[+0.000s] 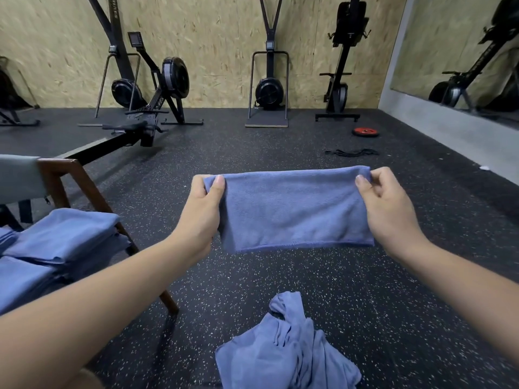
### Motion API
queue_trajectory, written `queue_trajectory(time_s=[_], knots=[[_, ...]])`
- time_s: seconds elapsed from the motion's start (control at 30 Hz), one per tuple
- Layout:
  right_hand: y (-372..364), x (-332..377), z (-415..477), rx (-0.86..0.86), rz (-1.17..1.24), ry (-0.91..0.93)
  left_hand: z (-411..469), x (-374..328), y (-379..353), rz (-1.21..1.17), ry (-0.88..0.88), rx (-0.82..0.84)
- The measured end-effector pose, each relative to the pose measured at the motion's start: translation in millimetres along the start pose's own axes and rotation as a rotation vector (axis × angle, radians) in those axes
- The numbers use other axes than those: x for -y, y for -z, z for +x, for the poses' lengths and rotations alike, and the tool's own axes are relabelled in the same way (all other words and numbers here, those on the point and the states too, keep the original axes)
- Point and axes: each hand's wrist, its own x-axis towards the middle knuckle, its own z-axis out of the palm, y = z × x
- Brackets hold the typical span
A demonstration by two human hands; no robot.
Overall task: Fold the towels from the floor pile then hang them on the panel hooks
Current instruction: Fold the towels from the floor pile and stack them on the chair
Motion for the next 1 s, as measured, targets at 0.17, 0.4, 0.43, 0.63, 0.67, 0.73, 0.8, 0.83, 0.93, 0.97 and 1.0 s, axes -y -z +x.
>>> queue_trajectory(time_s=[0.17,0.4,0.43,0.63,0.67,0.73,0.8,0.83,0.93,0.97,1.0], knots=[[2,13,-4,-0.048,-0.03,0.031,0,-3,2,0.273,-0.248,-0.108],[7,6,5,-0.031,0.044,-0.026,5,-10,11,0.471,-0.346,-0.091],[7,3,6,-0.028,0.062,-0.04,6,-7,12,0.469,-0.3,-0.092],[-2,5,-4,0.047,0.086,-0.057,-4,0,0,0.381,-0.108,0.018],[-5,8,-8,0.083,0.087,-0.041,-8,-1,-4,0.373,-0.1,0.05],[-11,16,-17,0.157,0.076,-0.009,-17,-4,-13,0.354,-0.076,0.112],[-18,25,-27,0.214,0.038,0.021,-26,-8,-23,0.328,-0.055,0.173],[-21,30,-33,0.234,0.013,0.038,-31,-10,-28,0.309,-0.051,0.199],[-29,44,-47,0.291,-0.008,0.077,-41,-16,-37,0.28,-0.061,0.266],[-32,48,-50,0.304,-0.002,0.083,-45,-18,-38,0.278,-0.071,0.283],[-34,51,-53,0.308,0.007,0.091,-47,-19,-40,0.281,-0.08,0.297]])
